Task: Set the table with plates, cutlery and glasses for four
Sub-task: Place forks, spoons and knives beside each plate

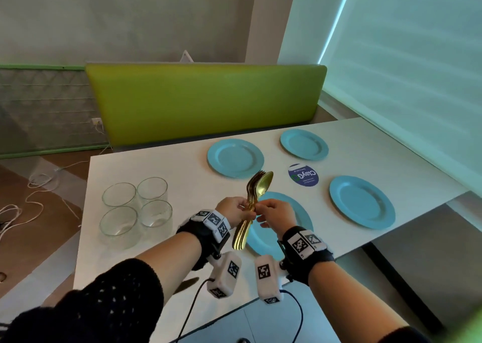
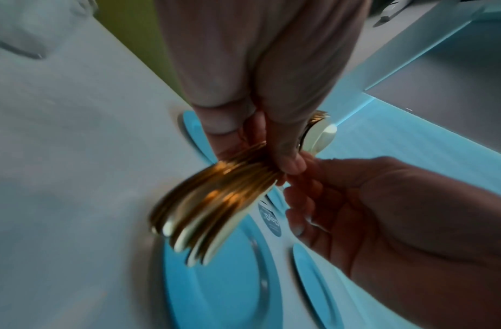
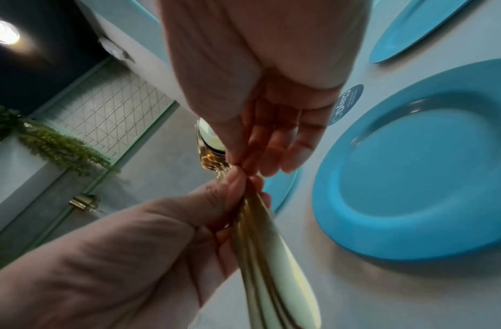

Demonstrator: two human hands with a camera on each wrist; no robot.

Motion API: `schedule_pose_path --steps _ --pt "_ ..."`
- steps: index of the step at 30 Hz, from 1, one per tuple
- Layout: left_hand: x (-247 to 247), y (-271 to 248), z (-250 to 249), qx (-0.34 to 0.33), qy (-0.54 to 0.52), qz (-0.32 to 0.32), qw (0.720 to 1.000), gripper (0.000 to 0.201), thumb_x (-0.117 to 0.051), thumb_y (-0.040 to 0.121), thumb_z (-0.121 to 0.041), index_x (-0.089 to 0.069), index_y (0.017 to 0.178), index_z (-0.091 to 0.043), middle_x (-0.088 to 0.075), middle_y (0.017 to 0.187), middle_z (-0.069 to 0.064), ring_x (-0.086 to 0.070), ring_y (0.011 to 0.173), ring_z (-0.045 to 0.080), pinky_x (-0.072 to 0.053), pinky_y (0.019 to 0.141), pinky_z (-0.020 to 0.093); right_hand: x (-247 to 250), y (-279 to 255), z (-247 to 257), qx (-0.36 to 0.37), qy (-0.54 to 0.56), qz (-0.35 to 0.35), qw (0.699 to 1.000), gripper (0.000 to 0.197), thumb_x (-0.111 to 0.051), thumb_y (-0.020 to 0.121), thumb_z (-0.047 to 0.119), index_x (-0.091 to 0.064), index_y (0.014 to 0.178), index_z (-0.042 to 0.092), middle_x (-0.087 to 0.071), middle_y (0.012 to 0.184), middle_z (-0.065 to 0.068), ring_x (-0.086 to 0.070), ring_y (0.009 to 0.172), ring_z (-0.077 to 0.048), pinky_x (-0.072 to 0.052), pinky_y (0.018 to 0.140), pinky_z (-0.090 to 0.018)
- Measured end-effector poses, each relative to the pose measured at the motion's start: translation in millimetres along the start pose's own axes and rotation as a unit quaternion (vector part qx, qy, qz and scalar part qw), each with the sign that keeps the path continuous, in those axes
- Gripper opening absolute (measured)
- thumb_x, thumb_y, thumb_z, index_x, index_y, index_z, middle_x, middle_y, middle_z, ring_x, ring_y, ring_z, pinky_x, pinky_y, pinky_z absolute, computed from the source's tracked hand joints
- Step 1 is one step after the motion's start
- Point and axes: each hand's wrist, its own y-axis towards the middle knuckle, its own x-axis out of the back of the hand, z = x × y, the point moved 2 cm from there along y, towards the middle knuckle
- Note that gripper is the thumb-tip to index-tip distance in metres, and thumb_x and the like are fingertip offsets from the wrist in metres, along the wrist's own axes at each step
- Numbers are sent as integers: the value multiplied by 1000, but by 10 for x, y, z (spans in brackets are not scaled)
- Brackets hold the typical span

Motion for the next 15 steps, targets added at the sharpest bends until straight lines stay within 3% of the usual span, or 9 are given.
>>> schedule_pose_path --steps 5,9,12,13,15 --pt "-278 353 -189 24 -52 2 998 11 -70 80 -8 -64 83 -17 -65 75 7 -61 76 23 -52 80 38 367 342 -63 -15 13 -19 1000 24 -55 90 10 -59 67 16 -60 65 -1 -54 55 -14 -47 54 -24" --pt "-357 655 -341 48 -88 -39 994 8 -66 82 -2 -62 83 -9 -63 68 8 -60 60 20 -54 82 40 829 706 -180 -33 -3 -55 998 26 -57 90 9 -60 65 15 -62 66 -3 -50 50 -14 -48 51 -24" --pt "-339 857 -389 69 -92 -65 991 7 -65 82 -4 -61 80 -9 -62 66 6 -59 62 20 -53 82 37 1238 1009 -307 -40 -124 -55 990 28 -59 88 11 -59 61 16 -63 71 -7 -49 44 -12 -48 45 -20" --pt "-333 915 -395 73 -90 -70 991 8 -65 83 -6 -61 77 -10 -62 66 6 -60 65 21 -53 83 37 1348 1104 -357 -45 -178 -43 982 28 -60 87 13 -58 59 17 -63 71 -7 -51 45 -12 -51 50 -21" --pt "-333 1019 -405 79 -84 -77 990 13 -65 83 -10 -61 72 -14 -63 67 5 -60 70 24 -53 85 38 1515 1277 -479 -60 -279 -18 958 30 -60 86 16 -58 56 21 -63 74 -8 -56 60 -21 -55 70 -32"
